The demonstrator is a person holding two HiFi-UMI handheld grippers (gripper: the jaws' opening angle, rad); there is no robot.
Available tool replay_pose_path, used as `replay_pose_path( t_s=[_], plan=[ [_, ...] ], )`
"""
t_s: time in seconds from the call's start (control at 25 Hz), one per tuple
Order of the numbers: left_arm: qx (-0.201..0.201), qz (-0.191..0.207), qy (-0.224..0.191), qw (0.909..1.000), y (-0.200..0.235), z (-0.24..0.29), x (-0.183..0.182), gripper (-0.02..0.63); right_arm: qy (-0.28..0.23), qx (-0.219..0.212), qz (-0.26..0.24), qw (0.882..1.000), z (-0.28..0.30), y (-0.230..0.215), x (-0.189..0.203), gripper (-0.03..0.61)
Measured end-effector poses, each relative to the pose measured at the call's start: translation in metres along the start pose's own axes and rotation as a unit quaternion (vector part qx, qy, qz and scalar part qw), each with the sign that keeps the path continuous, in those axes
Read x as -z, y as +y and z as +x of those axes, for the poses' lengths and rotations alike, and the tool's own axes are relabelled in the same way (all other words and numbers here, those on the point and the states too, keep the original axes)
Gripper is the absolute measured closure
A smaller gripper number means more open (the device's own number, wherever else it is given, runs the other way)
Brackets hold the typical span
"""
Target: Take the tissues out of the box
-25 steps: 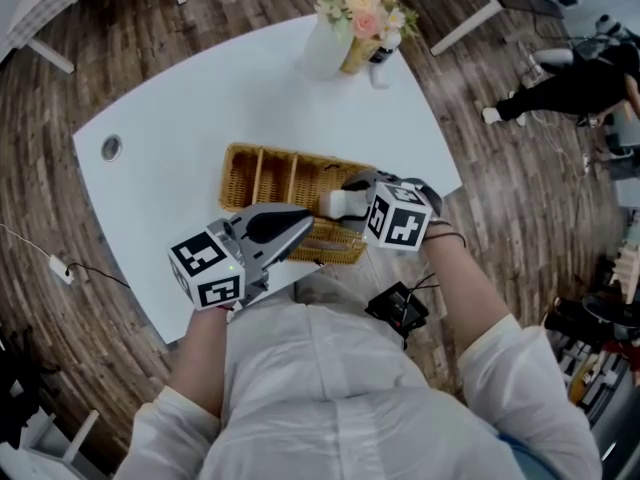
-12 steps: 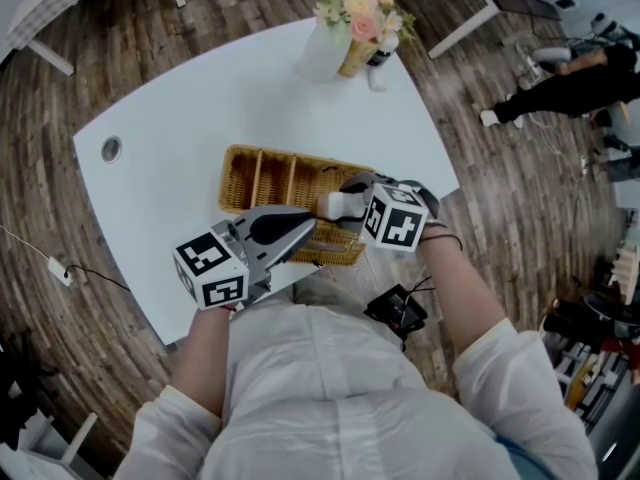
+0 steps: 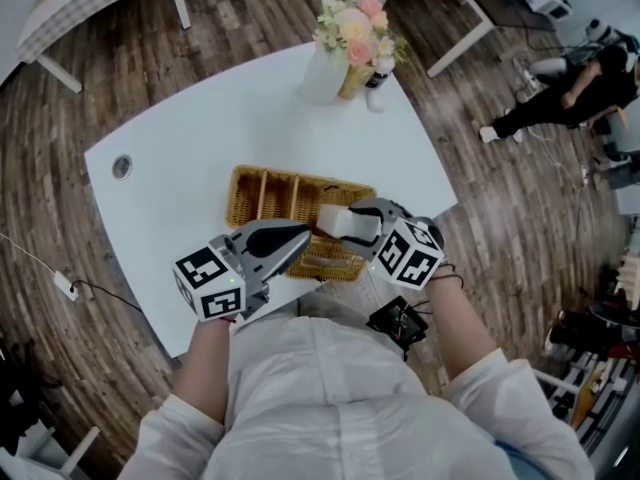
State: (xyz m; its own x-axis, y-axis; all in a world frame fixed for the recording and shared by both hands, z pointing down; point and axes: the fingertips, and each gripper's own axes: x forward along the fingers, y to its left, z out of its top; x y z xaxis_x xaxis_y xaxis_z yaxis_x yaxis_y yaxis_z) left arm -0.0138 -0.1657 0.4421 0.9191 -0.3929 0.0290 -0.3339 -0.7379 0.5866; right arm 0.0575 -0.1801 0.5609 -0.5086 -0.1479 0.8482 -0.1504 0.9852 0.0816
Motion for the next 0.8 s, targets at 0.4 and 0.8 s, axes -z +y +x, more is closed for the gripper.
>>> replay_pose_path(
  t_s=[0.4, 0.8],
  plan=[
    [0.007, 0.027, -0.002, 0.9996, -0.010, 0.002, -0.023, 0.612, -0.205, 0.055, 0.213, 0.954, -0.050, -0.022, -0.039, 0.336],
    [0.021, 0.052, -0.001, 0.9984, -0.027, 0.011, -0.039, 0.612, -0.383, 0.057, 0.347, 0.854, -0.104, -0.038, -0.059, 0.337]
  ],
)
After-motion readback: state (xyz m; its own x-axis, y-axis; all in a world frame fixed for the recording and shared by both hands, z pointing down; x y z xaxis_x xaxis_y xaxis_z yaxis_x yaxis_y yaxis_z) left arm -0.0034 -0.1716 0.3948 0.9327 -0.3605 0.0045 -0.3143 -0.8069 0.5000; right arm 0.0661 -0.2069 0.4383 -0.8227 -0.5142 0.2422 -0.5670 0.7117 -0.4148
